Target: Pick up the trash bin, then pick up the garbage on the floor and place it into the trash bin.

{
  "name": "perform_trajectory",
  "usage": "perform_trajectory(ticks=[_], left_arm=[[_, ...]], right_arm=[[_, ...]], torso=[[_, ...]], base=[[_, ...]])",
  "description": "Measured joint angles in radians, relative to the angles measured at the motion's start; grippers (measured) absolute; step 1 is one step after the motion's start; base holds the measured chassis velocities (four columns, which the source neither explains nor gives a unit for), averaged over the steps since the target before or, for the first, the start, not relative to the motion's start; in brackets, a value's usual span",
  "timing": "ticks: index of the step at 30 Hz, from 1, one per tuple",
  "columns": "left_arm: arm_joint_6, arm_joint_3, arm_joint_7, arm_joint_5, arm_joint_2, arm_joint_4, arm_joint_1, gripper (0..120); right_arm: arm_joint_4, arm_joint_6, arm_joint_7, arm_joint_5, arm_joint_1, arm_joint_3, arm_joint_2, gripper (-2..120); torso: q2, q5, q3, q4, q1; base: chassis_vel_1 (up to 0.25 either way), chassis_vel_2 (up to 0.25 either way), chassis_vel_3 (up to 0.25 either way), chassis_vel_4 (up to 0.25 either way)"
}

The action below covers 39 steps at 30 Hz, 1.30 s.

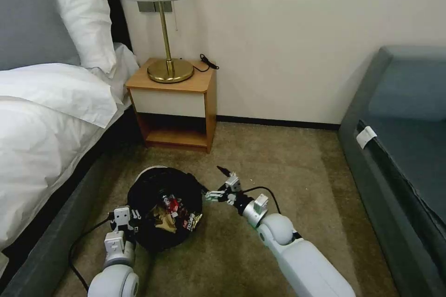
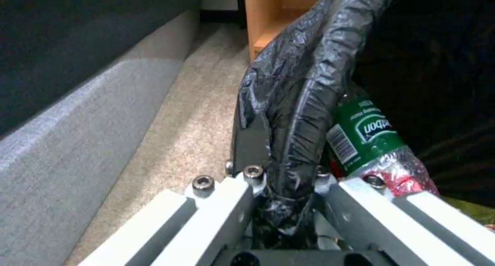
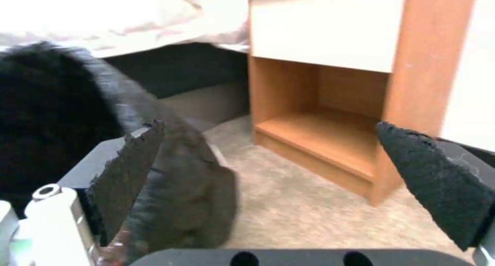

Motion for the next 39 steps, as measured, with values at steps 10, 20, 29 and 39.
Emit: perform_trajectory(ticks=[10,20,29,39], left_arm=[[0.005,-0.003,0.000,-0.011,0.001,-0.013,-0.004,0],[0.035,-0.006,-0.033,-0.116,-0.001,-0.071,0.004,0],[0.076,-0.012,-0.085,-0.241,-0.004,-0.125,0.007,0],[0.196,-0.005,-0.272,-0.618,-0.031,-0.222,-0.029,0]], right_arm=[[-0.052,0.022,0.077,-0.004,-0.016,0.105,-0.018,100],[-0.112,0.036,0.140,-0.012,-0.051,0.231,-0.038,100],[-0.178,0.056,0.152,-0.020,-0.056,0.306,-0.038,100],[-0.200,0.068,0.132,-0.026,-0.078,0.374,-0.050,100]], torso=[[0.000,0.0001,0.000,0.0000,0.000],[0.000,0.0001,0.000,-0.0001,0.000],[0.000,0.0001,0.000,0.0000,0.000],[0.000,0.0001,0.000,-0.0001,0.000]], base=[[0.000,0.000,0.000,0.000],[0.000,0.000,0.000,0.000],[0.000,0.000,0.000,0.000],[0.000,0.000,0.000,0.000]])
